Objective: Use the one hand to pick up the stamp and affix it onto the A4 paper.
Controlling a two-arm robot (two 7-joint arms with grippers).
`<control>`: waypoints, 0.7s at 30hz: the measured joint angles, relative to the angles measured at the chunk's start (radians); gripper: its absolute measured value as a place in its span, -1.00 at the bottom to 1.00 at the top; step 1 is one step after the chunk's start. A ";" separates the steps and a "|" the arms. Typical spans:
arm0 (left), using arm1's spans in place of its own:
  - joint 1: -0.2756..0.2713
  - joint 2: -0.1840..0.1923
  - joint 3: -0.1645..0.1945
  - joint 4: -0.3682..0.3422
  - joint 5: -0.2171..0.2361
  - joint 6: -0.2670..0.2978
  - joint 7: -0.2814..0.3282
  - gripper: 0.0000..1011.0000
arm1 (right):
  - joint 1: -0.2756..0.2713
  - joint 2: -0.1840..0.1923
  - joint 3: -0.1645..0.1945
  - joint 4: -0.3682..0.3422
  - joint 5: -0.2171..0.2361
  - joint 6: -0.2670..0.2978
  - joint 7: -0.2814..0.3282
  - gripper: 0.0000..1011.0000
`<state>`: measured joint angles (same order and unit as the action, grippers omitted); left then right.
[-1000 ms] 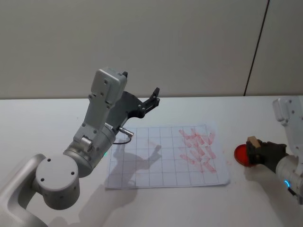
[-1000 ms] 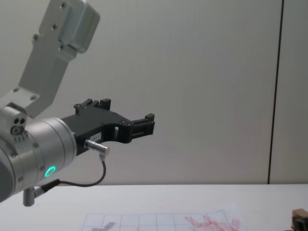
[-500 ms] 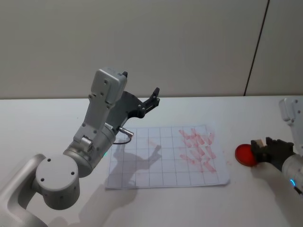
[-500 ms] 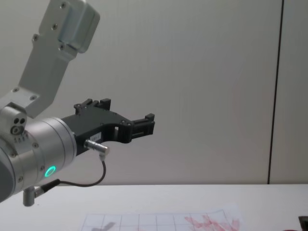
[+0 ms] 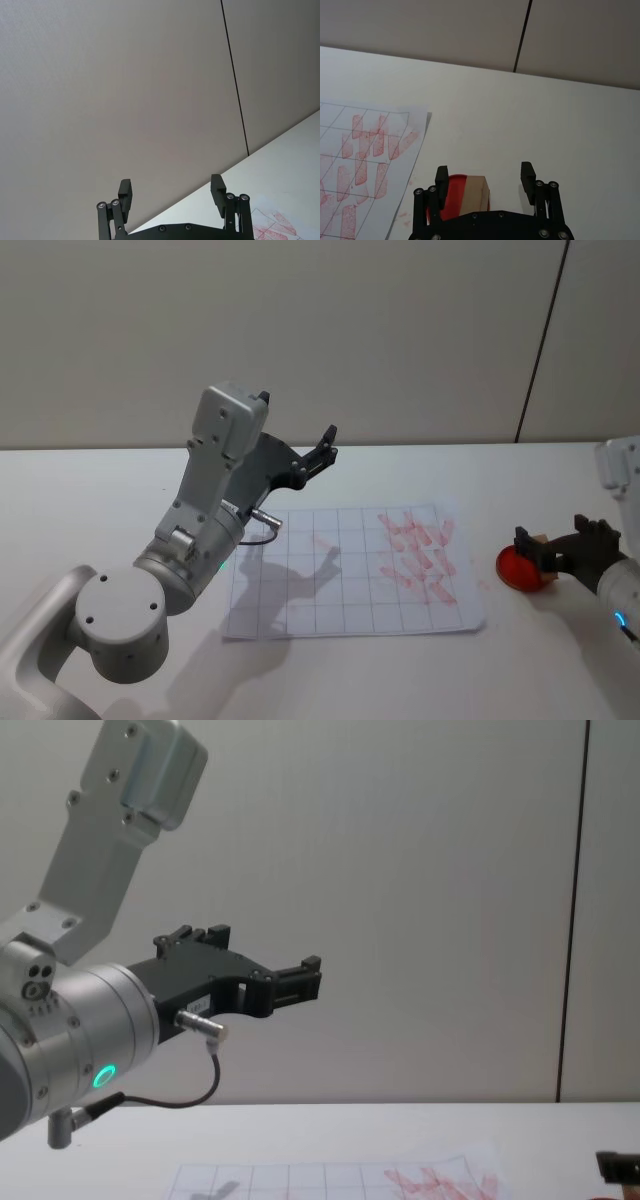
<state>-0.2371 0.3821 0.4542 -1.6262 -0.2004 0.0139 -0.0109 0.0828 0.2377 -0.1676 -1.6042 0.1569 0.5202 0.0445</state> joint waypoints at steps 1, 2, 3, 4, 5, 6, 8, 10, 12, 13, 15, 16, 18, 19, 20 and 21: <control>0.000 0.000 0.000 0.000 0.000 0.000 0.000 0.98 | -0.001 0.001 0.001 -0.002 0.000 -0.005 0.000 0.72; 0.000 0.000 0.000 0.000 0.000 0.000 0.000 0.98 | -0.002 0.001 0.001 -0.004 0.000 -0.009 0.001 0.76; 0.000 0.000 0.000 0.000 0.000 0.000 0.000 0.98 | -0.004 0.002 0.003 -0.009 0.000 -0.020 0.002 0.79; 0.000 0.000 0.000 0.000 0.000 0.000 0.000 0.98 | -0.005 0.003 0.003 -0.012 0.000 -0.025 0.002 0.88; 0.000 0.000 0.000 0.000 0.000 0.000 0.000 0.98 | -0.006 0.004 0.004 -0.016 0.000 -0.030 0.003 0.90; 0.000 0.000 0.000 0.000 0.000 0.000 0.000 0.98 | -0.008 0.004 0.005 -0.019 0.000 -0.037 0.003 0.94; 0.000 0.000 0.000 0.000 0.000 0.000 0.000 0.98 | -0.012 0.006 0.008 -0.029 0.000 -0.055 0.003 0.98; 0.000 0.000 0.000 0.000 0.000 0.000 0.000 0.98 | -0.016 0.009 0.010 -0.037 0.000 -0.068 0.003 0.98; 0.000 0.000 0.000 0.000 0.000 0.000 0.000 0.98 | -0.023 0.013 0.014 -0.052 0.000 -0.098 0.002 0.98; 0.000 0.000 0.000 0.000 0.000 0.000 0.000 0.98 | -0.023 0.013 0.014 -0.052 0.000 -0.098 0.002 0.99; 0.000 0.000 0.000 0.000 0.000 0.000 0.000 0.98 | -0.031 0.017 0.018 -0.066 0.000 -0.123 0.000 0.98; 0.000 0.000 0.000 0.000 0.000 0.000 0.000 0.98 | -0.035 0.020 0.021 -0.074 0.000 -0.139 -0.002 0.98; 0.000 0.000 0.000 0.000 0.000 0.000 0.000 0.98 | -0.041 0.024 0.024 -0.083 0.000 -0.156 -0.003 0.98; 0.000 0.000 0.000 0.000 0.000 0.000 0.000 0.98 | -0.043 0.025 0.025 -0.087 0.000 -0.165 -0.004 0.98; 0.000 0.000 0.000 0.000 0.000 0.000 0.000 0.98 | -0.048 0.029 0.028 -0.096 0.000 -0.182 -0.006 0.98; 0.000 0.000 0.000 0.000 0.000 0.000 0.000 0.98 | -0.051 0.031 0.030 -0.102 0.000 -0.190 -0.007 0.98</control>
<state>-0.2372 0.3821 0.4542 -1.6262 -0.2004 0.0139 -0.0109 0.0317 0.2686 -0.1374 -1.7062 0.1570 0.3303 0.0375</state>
